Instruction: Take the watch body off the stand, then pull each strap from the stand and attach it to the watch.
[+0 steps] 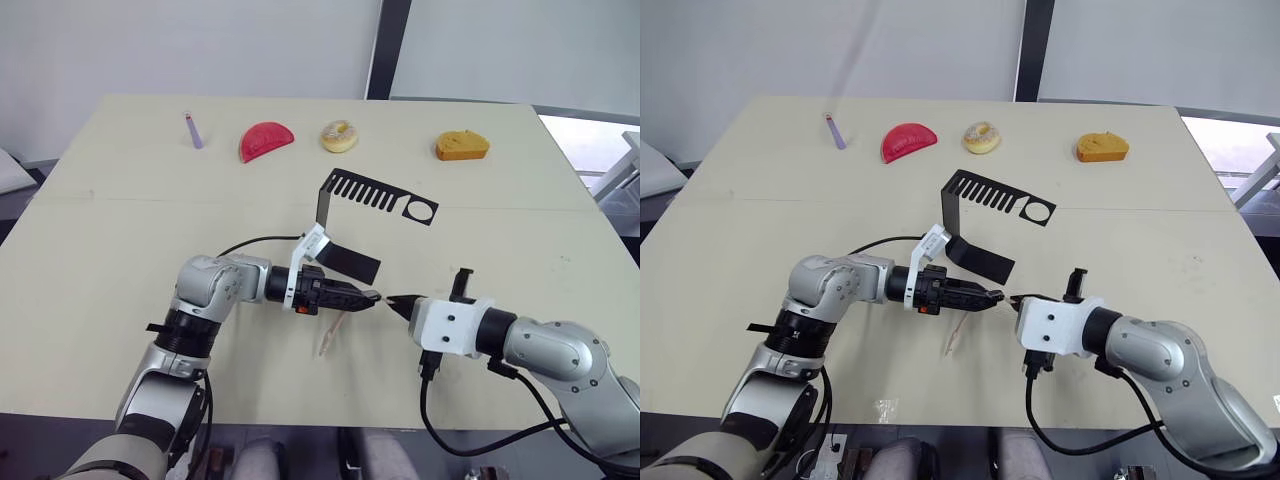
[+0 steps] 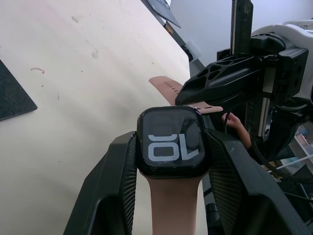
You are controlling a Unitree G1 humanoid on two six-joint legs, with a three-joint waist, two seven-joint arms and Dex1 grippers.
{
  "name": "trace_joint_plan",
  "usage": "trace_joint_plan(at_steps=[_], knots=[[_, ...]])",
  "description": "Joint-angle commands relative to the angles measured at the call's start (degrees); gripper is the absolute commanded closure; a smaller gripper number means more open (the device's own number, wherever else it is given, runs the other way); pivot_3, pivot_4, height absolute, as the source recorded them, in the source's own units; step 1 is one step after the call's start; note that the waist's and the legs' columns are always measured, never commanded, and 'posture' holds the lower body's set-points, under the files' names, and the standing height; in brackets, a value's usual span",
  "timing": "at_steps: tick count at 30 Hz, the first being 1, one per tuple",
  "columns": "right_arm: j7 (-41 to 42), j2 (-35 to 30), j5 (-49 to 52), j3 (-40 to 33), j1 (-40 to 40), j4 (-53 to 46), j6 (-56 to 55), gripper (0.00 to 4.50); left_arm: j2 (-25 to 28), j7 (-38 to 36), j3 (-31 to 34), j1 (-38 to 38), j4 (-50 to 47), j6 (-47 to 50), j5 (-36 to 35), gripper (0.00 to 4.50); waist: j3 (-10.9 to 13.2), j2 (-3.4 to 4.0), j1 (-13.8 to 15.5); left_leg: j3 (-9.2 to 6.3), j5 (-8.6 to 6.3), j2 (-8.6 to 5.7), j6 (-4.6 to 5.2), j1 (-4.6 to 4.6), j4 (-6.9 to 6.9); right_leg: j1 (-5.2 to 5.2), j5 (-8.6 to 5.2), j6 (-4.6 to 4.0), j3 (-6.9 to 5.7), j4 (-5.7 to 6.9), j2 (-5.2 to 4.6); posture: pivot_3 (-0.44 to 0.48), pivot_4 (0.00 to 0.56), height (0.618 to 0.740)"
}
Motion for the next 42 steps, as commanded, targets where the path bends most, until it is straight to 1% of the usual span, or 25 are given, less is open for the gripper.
trace_joint_plan(at_steps=[1, 42], knots=[[0.29, 0.75, -0.46, 0.3, -0.91, -1.04, -0.99, 4.5, -0.79, -0.4, 0.16, -0.16, -2.5, 0.15, -2.3, 2.91, 0.0, 0.0, 0.02, 0.0, 0.0, 0.0, 0.0, 0.0, 0.0, 0.0, 0.0, 0.0, 0.0, 0.0, 0.0, 0.0, 0.15, 0.737], [0.21, 1.96, 0.66, 0.13, -3.11, -1.11, 5.56, 4.5, -1.81, 0.6, 0.36, -0.22, -3.77, 0.06, -2.94, 2.91, 0.0, 0.0, 0.0, 0.0, 0.0, 0.0, 0.0, 0.0, 0.0, 0.0, 0.0, 0.0, 0.0, 0.01, 0.0, 0.0, 0.15, 0.737]])
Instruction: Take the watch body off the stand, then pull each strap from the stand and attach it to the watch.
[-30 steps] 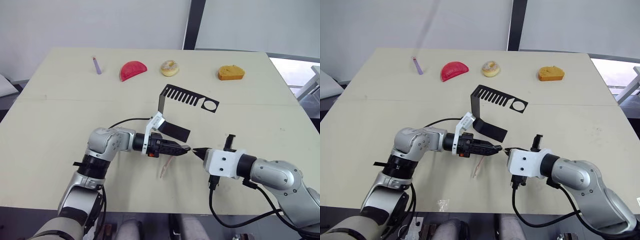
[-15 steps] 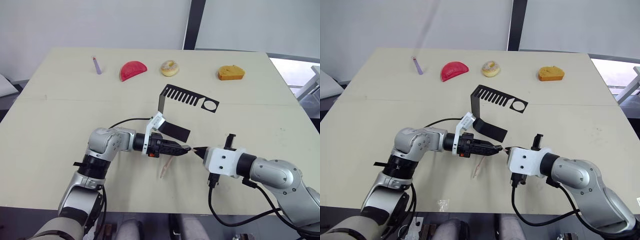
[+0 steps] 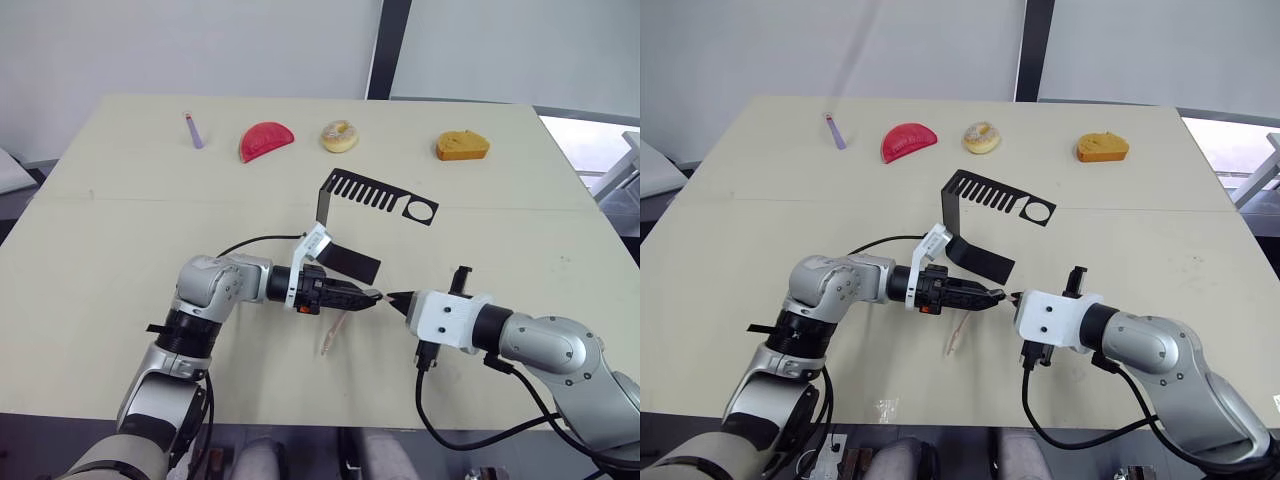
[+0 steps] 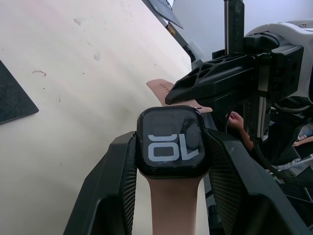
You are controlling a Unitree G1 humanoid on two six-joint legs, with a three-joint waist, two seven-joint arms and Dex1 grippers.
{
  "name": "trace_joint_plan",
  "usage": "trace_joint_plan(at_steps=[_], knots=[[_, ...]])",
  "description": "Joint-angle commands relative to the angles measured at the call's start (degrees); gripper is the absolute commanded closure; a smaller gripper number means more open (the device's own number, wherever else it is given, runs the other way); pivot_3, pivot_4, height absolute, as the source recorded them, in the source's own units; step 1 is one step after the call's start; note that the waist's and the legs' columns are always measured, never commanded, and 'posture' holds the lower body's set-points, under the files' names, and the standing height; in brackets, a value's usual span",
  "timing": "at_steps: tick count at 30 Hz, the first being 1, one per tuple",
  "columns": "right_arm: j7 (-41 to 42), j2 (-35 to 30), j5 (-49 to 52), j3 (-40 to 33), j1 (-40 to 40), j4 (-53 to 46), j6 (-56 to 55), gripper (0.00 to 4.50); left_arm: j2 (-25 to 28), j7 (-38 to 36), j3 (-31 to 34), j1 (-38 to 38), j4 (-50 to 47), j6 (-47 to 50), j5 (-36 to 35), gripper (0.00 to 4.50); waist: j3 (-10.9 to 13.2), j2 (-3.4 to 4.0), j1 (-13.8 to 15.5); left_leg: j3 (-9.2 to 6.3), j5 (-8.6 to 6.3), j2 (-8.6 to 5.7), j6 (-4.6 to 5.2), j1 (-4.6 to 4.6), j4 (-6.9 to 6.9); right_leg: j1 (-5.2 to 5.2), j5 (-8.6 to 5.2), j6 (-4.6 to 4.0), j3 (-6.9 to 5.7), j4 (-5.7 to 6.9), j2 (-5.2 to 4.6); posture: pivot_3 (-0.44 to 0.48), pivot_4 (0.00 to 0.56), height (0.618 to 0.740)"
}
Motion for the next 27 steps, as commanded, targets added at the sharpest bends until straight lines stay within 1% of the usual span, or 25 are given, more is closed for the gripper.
trace_joint_plan(at_steps=[1, 18, 27], knots=[[0.12, 0.53, 0.42, -0.73, -1.07, -1.49, 0.73, 4.5, -1.44, -0.68, 0.18, -0.31, -3.06, -0.29, -2.72, 2.91, 0.0, 0.0, 0.02, 0.0, 0.0, 0.0, 0.0, 0.0, 0.0, 0.0, 0.0, 0.0, 0.0, 0.0, 0.0, 0.0, 0.15, 0.737], [0.02, 1.12, 1.38, -0.73, -2.11, -2.68, 4.92, 4.5, -2.47, 0.35, 0.92, -0.01, -3.25, -0.7, -2.78, 2.91, 0.0, 0.0, 0.01, 0.0, 0.01, 0.0, -0.01, 0.0, 0.0, 0.0, 0.0, 0.0, 0.0, 0.0, 0.0, 0.0, 0.15, 0.737], [0.04, 0.69, 1.62, -1.27, -2.98, -3.35, 5.64, 4.5, -2.1, 0.5, 0.7, 0.09, -2.75, -1.18, -2.39, 2.91, 0.0, 0.0, 0.0, 0.0, 0.01, 0.0, -0.01, 0.0, 0.0, 0.0, 0.0, -0.01, -0.01, 0.0, 0.0, 0.0, 0.15, 0.737]])
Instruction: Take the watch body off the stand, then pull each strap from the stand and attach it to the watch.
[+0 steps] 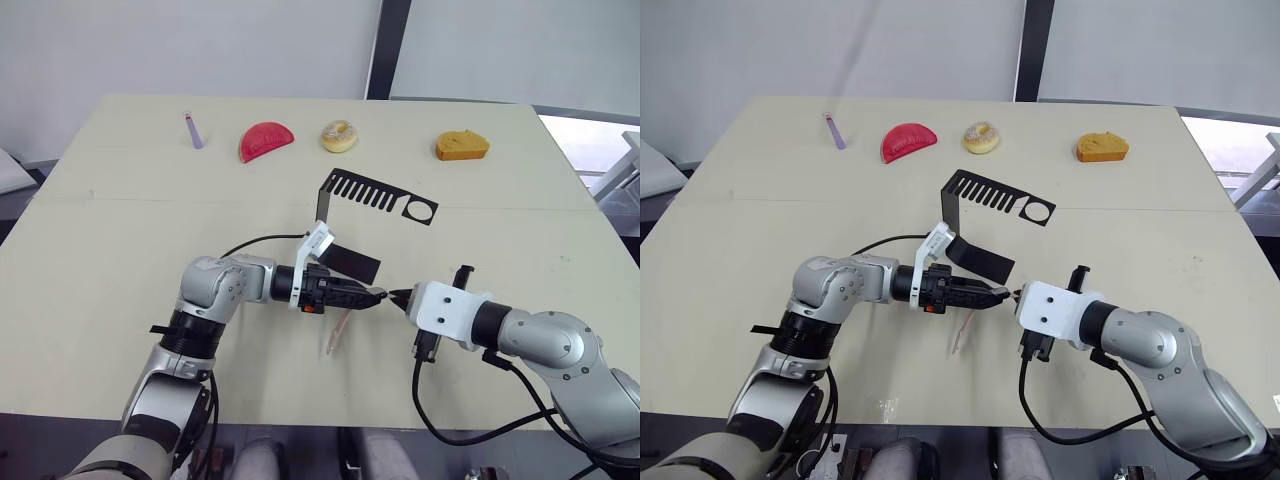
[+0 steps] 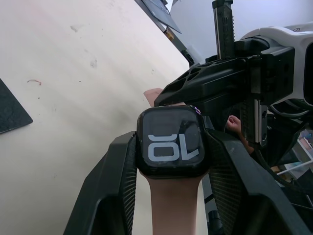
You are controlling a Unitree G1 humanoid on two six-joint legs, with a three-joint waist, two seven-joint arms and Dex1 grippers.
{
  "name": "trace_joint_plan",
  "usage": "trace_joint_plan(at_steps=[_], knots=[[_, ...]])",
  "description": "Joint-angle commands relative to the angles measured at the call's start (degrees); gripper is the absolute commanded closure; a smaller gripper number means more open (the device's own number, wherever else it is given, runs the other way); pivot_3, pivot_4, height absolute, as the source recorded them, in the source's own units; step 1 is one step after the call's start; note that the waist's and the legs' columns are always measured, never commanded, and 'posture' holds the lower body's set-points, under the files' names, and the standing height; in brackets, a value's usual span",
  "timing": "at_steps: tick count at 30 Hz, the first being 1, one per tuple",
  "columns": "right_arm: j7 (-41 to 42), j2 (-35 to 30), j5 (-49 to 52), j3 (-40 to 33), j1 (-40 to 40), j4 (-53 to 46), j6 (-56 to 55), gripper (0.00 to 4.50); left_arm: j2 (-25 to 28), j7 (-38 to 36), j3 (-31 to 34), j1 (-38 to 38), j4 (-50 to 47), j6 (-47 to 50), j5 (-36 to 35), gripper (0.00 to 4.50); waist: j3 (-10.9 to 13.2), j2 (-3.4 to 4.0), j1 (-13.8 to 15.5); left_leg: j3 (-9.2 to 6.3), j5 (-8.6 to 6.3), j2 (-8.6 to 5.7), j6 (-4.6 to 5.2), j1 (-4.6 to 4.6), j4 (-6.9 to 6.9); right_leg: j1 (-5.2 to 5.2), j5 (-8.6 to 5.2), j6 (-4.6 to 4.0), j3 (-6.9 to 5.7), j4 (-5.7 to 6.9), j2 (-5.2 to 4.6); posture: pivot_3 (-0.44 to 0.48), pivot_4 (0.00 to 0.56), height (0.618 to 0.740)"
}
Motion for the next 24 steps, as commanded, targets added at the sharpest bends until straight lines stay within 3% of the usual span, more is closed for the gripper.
trace_joint_plan(at_steps=[1, 24], knots=[[0.03, 0.08, 0.52, -1.27, -1.26, -2.66, 0.02, 4.5, -0.7, -0.65, 0.17, -0.04, -2.45, -0.72, -2.03, 2.91, 0.0, 0.0, 0.02, 0.0, 0.0, 0.0, 0.0, 0.0, 0.0, 0.0, 0.0, 0.0, 0.0, 0.0, 0.0, 0.0, 0.15, 0.737], [-0.37, 0.36, 0.18, -0.81, -0.89, -1.33, -0.48, 4.5, -1.15, -0.51, 0.53, -0.68, -2.24, -0.78, -2.42, 2.91, 0.0, 0.0, 0.01, 0.0, 0.0, 0.0, 0.0, 0.0, 0.0, 0.0, 0.0, 0.0, 0.0, 0.0, 0.0, 0.0, 0.15, 0.737]])
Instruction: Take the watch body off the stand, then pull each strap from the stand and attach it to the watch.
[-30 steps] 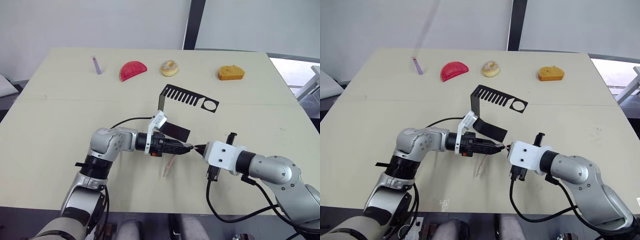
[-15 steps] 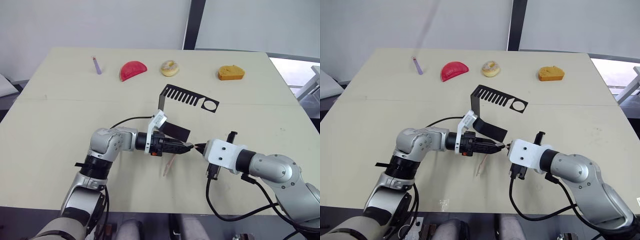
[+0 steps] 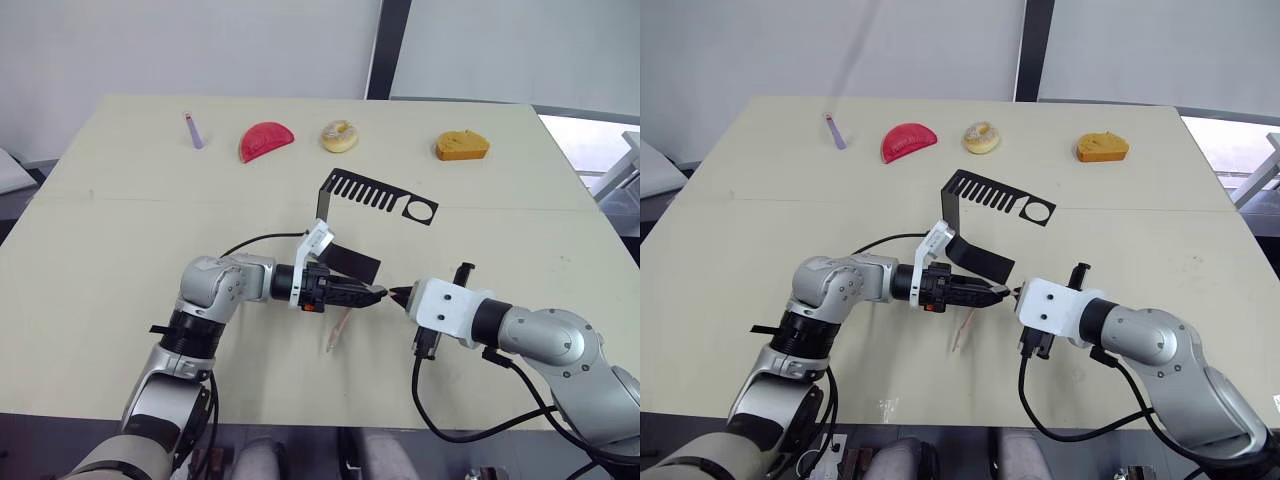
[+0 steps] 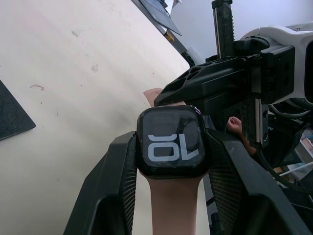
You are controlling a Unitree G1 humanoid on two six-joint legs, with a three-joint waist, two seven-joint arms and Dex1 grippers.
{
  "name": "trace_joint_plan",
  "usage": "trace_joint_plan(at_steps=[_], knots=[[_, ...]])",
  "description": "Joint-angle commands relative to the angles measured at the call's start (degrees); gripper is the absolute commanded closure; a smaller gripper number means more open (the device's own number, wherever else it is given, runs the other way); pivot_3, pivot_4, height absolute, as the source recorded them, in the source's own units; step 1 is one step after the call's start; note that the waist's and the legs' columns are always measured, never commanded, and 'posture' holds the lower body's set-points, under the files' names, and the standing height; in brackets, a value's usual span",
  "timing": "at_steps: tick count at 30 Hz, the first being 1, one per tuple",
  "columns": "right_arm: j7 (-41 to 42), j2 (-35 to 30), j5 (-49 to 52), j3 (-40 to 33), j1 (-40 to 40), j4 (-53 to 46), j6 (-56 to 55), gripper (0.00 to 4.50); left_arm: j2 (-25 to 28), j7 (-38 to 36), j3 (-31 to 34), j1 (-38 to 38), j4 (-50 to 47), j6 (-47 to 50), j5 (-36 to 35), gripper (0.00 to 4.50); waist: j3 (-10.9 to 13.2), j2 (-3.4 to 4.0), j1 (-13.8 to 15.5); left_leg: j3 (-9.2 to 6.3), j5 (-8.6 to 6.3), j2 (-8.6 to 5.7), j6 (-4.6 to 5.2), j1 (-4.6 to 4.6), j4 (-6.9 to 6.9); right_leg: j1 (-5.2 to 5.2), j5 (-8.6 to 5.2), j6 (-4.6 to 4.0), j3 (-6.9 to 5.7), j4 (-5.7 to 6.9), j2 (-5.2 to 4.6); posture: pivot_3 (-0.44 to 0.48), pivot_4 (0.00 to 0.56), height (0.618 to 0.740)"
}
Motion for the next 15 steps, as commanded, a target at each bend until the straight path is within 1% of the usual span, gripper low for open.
trace_joint_plan(at_steps=[1, 15], knots=[[-0.37, 0.36, 0.06, -0.78, -0.41, -1.24, -1.05, 4.5, -1.13, -0.55, 0.41, -0.68, -2.27, -0.14, -2.42, 2.91, 0.0, 0.0, 0.0, 0.0, 0.0, 0.0, 0.0, 0.0, 0.0, 0.0, 0.0, 0.0, 0.0, 0.0, 0.0, 0.0, 0.15, 0.737], [-0.58, 0.42, -0.24, -0.8, -0.08, -1.0, -1.37, 4.5, -1.53, -0.47, 0.41, -0.59, -2.58, -0.04, -2.48, 2.91, 0.0, 0.0, 0.0, 0.0, 0.0, 0.0, 0.0, 0.0, 0.0, 0.0, 0.0, 0.0, 0.0, 0.0, 0.0, 0.0, 0.15, 0.737]])
